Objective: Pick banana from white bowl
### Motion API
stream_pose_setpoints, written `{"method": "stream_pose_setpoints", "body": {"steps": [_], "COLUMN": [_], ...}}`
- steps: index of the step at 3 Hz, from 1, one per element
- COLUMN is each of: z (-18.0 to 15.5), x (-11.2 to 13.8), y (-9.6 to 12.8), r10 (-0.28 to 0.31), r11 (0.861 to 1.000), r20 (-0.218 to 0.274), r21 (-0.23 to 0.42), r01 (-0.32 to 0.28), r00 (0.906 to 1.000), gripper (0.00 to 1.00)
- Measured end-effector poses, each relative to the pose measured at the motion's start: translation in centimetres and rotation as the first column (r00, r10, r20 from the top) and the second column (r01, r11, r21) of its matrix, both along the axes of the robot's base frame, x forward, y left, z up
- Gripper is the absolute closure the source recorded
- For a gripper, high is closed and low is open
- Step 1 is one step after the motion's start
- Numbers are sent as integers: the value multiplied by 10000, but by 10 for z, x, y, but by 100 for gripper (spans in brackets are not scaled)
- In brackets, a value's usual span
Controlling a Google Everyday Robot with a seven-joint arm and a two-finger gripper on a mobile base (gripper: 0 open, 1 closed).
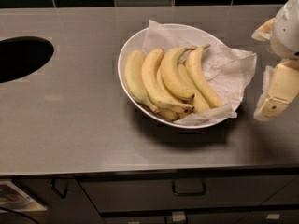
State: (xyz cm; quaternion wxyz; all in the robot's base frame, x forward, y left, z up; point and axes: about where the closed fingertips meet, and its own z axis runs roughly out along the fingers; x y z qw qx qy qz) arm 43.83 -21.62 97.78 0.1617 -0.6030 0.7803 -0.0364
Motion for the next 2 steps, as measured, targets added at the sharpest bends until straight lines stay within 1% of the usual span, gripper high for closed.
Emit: {"method": "stream_pose_setpoints", "body": {"steps": [1, 2], "z": [1, 12], "x": [0, 9], "y": [1, 32], "r10": [17, 555], "r11": [10000, 9969], "r20": [38, 95], "r21": [25, 556], "r01": [-17, -560], "r00": [10000, 9984], "gripper": [0, 0]}}
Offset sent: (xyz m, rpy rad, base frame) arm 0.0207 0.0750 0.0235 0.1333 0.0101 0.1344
